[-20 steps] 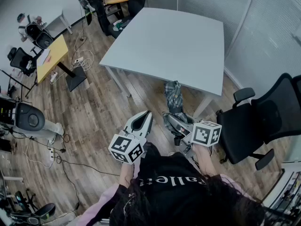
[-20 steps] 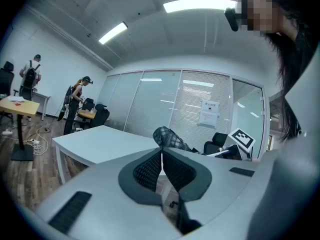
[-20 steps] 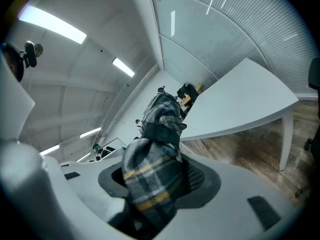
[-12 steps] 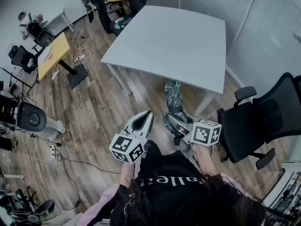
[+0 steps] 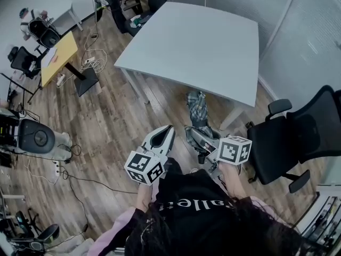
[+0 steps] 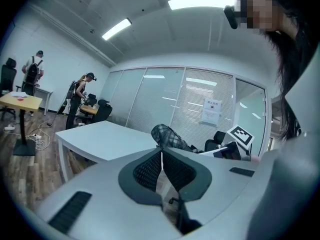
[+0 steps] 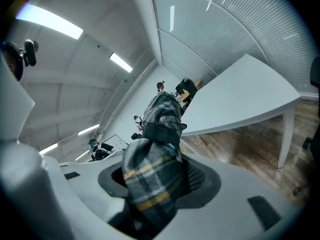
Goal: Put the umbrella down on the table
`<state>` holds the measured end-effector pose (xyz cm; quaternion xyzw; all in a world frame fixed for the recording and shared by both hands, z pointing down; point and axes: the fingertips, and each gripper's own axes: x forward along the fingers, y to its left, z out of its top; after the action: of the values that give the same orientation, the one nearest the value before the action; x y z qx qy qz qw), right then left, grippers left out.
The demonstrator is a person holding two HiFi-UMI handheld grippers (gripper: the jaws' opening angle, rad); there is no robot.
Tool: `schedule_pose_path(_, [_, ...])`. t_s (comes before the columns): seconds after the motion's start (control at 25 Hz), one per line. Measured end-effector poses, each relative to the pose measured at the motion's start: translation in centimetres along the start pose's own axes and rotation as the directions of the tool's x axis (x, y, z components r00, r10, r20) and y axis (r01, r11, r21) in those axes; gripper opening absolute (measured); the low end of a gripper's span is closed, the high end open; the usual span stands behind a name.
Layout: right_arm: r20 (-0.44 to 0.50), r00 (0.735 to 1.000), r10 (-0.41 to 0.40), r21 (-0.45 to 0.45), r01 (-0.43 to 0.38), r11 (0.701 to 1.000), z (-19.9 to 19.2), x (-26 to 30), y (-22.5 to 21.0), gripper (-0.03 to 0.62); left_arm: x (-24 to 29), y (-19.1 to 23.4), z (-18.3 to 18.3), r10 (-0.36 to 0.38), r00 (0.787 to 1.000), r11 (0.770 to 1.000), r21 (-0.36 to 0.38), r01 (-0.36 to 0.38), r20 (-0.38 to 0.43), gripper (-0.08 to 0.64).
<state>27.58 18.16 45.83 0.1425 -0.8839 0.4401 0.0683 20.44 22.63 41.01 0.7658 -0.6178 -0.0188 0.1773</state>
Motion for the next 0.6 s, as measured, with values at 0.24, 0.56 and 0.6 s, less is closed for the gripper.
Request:
schedule_pose_path(0.24, [-0.027,0.999,-0.019,0.001,0.019,1.0,0.9,3.2,0.3,0.216,0.5,3.3,1.3,0.003,1.0,1.0,-0.017,-0.003,-0.005,0.025])
schedule_pose_path(0.56, [-0.036,0.998,-0.042,0.02,0.043,0.999,2.6,9.1,0.7,0.216,1.7,9.0,3.5,-0.02,1.0,1.0,-0.021,0.019,-0.014,0.025])
schedule_pose_path(0.6, [-0.033,0.999,-0.042,0.022,0.043,0.999,2.7,9.8,0.6,0.216,1.8,9.7,3.6,-0.023,1.0,1.0,-0.019,0.022,-0.014,0.025])
